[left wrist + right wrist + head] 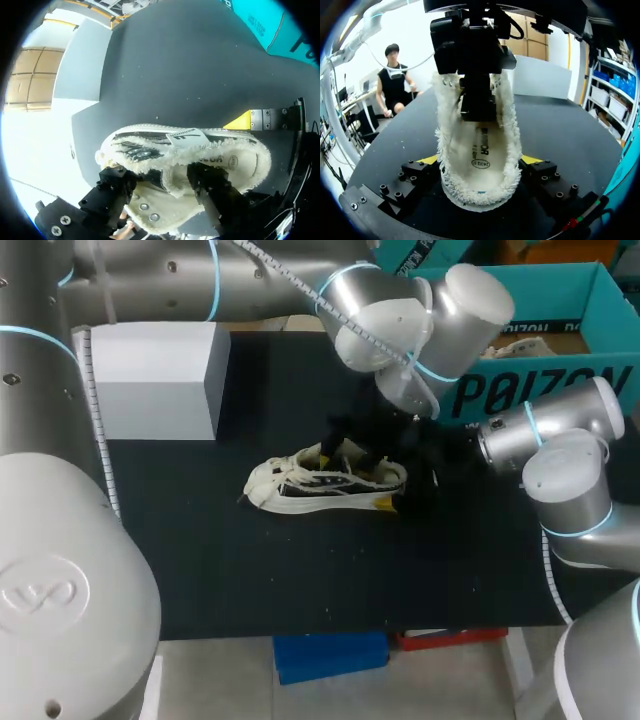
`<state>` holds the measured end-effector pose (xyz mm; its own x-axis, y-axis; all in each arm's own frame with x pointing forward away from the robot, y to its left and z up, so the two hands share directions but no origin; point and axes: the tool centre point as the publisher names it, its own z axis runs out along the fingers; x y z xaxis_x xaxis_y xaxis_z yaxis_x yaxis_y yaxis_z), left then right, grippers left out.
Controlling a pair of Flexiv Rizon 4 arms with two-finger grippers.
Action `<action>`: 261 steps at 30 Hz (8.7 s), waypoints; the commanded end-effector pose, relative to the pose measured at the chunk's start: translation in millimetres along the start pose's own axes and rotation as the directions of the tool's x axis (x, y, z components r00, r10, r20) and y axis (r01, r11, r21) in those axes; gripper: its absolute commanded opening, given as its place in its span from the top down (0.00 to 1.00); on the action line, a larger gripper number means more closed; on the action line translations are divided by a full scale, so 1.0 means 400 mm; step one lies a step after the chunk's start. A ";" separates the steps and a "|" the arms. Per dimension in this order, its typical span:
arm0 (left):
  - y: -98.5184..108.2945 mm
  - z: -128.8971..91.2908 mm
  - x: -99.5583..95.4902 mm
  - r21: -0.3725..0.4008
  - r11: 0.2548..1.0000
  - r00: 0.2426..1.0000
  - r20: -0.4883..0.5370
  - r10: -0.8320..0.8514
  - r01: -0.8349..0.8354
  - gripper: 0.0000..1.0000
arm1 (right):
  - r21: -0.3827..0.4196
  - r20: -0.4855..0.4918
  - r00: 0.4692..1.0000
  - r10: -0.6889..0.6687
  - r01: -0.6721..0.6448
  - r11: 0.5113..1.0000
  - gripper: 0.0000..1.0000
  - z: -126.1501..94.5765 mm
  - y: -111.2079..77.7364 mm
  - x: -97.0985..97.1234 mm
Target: Take the shoe out of the shoebox, open the shoe tongue, remove and reinsert the insole, then place the shoe into the shoebox
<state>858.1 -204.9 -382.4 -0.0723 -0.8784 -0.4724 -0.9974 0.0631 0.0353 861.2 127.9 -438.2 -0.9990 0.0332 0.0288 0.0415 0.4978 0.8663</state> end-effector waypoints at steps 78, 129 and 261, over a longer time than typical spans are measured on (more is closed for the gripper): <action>0.076 0.133 -0.303 -0.043 0.977 0.978 0.018 -0.209 0.210 0.00 | 0.001 0.001 1.000 0.001 -0.001 1.000 1.00 0.011 -0.005 -0.002; 0.037 -0.139 -0.187 0.583 -0.060 -0.234 -0.228 0.945 -0.810 1.00 | 0.001 0.001 1.000 0.001 -0.001 1.000 1.00 0.011 -0.005 -0.002; 0.065 0.171 0.079 0.421 0.147 0.115 -0.102 0.988 -0.895 0.75 | 0.001 0.001 1.000 0.001 -0.001 1.000 1.00 0.011 -0.005 -0.002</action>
<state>839.3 -204.8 -424.6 -0.9789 -0.0738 0.1906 -0.0691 0.9971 0.0313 861.1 130.9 -438.7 -0.9991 0.0324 0.0279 0.0403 0.4971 0.8668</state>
